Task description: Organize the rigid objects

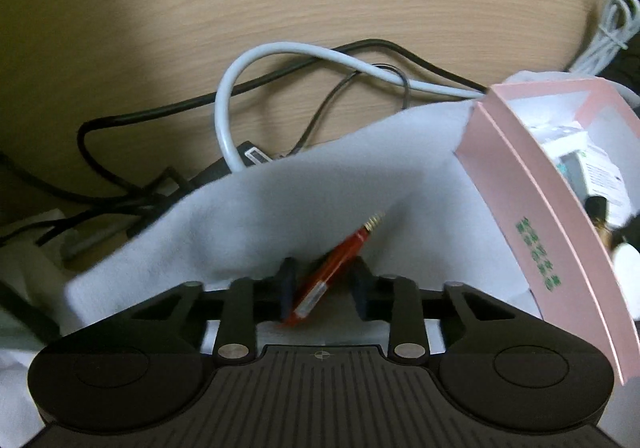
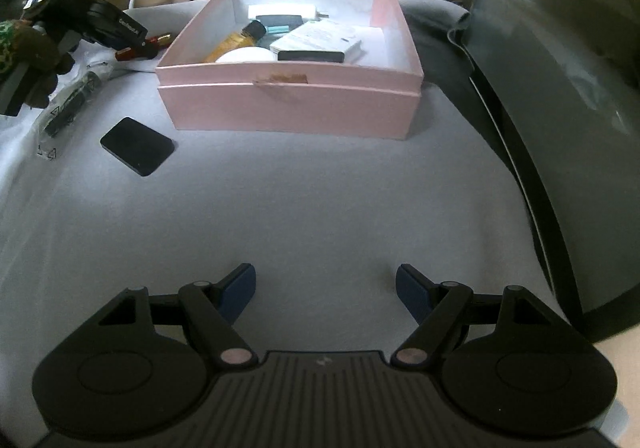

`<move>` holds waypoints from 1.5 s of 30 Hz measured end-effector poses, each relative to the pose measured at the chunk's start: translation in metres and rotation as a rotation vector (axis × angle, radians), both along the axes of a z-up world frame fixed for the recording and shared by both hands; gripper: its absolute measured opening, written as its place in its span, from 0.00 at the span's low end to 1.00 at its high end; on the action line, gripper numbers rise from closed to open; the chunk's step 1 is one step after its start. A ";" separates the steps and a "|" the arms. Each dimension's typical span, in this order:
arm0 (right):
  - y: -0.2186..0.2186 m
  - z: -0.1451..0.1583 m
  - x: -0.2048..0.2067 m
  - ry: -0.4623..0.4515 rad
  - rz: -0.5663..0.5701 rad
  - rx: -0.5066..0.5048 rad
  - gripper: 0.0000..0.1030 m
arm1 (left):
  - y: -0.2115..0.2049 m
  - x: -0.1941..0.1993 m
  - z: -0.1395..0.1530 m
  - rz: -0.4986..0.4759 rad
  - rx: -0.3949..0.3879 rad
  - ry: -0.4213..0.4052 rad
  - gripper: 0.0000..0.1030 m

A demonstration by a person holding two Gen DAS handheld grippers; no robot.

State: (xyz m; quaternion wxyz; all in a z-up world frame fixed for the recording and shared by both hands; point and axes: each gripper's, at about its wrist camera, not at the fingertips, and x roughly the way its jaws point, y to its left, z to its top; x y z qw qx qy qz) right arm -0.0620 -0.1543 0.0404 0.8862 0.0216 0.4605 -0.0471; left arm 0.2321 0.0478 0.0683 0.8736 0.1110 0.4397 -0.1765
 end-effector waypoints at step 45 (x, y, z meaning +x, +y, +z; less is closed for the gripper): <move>0.160 0.025 0.295 0.033 0.172 0.150 0.32 | 0.115 -0.246 0.002 0.378 -0.261 0.105 0.20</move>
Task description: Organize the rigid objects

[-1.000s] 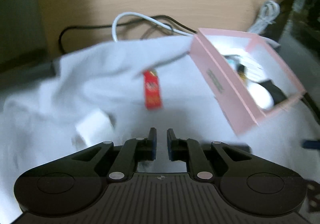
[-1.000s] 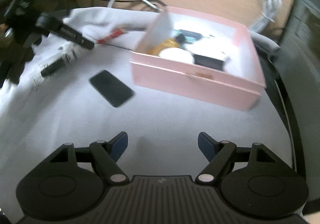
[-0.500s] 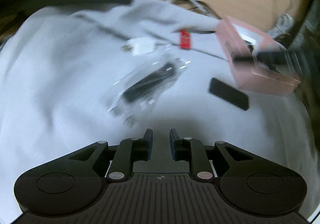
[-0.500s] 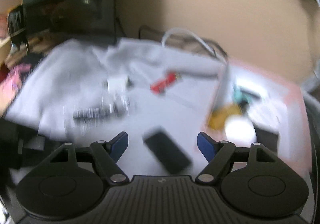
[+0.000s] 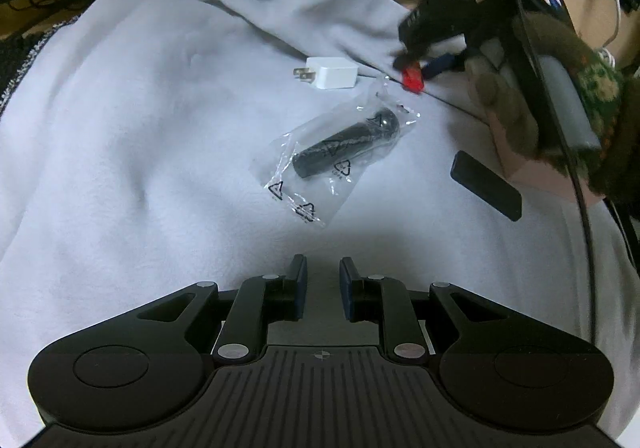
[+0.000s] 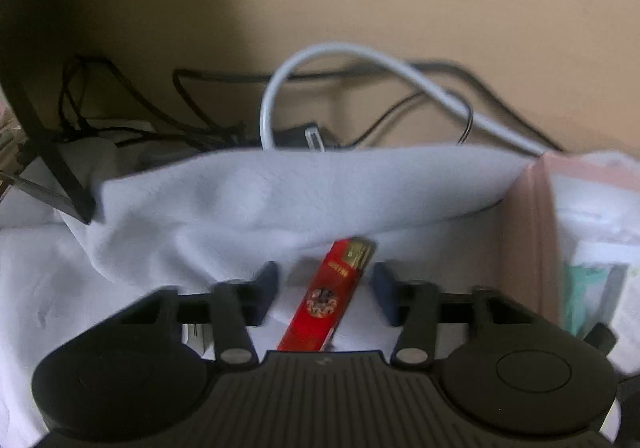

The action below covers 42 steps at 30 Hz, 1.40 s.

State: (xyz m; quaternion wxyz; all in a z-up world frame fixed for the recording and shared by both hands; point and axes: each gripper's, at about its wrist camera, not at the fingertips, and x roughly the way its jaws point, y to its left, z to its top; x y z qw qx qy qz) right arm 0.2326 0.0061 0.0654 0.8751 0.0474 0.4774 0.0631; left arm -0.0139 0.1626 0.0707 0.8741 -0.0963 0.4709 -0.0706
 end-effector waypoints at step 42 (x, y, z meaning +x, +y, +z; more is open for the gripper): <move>-0.058 -0.038 -0.271 -0.268 0.015 -0.093 0.84 | 0.013 0.183 0.026 -0.344 -0.060 -0.145 0.33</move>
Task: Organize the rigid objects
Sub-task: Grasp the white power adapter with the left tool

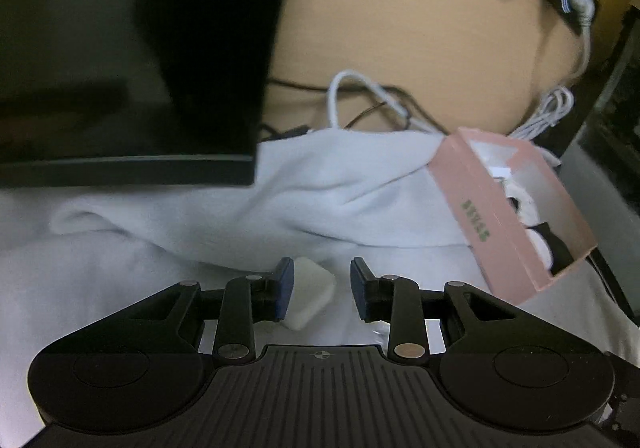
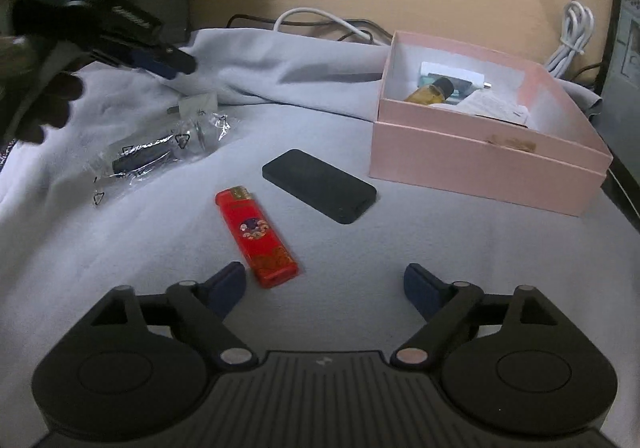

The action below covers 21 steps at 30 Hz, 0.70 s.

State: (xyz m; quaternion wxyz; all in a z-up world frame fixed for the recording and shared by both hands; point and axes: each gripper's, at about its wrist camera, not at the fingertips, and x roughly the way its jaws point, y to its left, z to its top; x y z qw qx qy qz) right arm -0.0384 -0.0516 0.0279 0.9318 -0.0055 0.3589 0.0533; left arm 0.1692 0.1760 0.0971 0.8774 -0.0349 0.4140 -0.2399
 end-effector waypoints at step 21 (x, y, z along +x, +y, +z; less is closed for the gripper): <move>0.001 -0.002 0.003 0.012 0.029 0.017 0.98 | 0.005 0.008 -0.015 -0.019 0.069 -0.032 0.34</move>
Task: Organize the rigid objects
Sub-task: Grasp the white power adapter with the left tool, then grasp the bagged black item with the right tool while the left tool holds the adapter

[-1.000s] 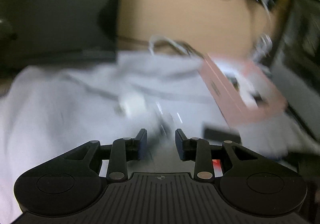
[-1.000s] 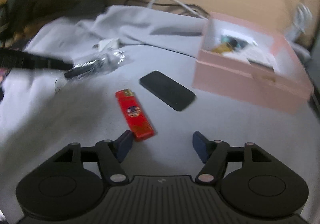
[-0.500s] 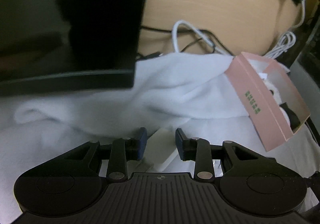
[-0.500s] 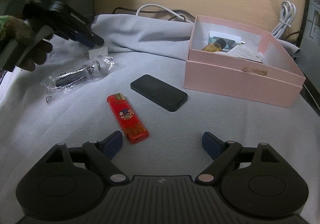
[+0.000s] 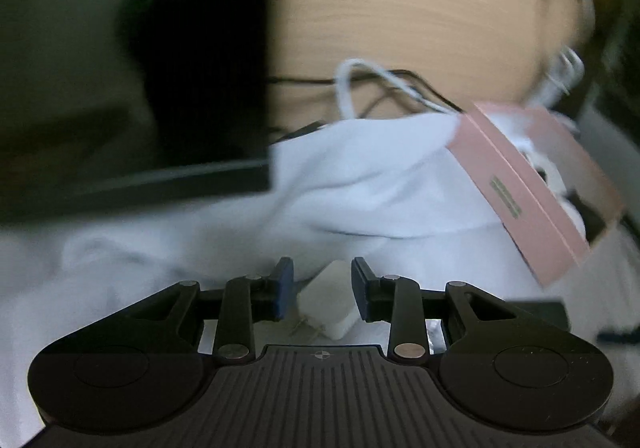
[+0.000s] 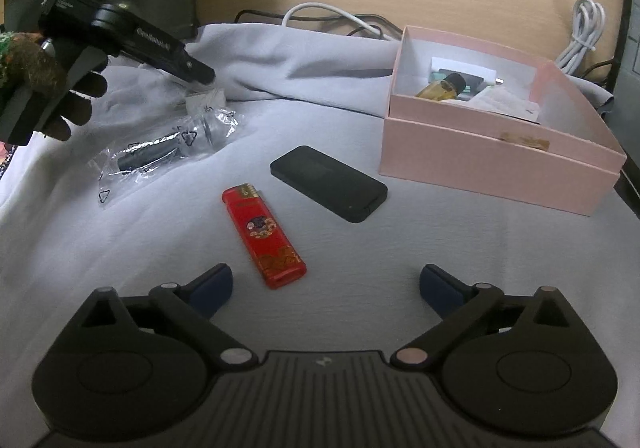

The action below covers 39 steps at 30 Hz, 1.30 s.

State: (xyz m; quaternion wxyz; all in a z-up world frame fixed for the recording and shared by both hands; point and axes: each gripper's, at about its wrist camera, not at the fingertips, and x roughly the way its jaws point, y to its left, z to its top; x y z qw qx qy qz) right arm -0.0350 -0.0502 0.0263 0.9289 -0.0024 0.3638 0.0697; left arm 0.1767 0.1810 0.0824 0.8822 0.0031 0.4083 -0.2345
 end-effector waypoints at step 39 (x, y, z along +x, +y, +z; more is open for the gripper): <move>0.003 0.003 0.006 0.037 0.060 -0.022 1.00 | -0.067 -0.016 -0.027 0.052 0.098 -0.021 0.23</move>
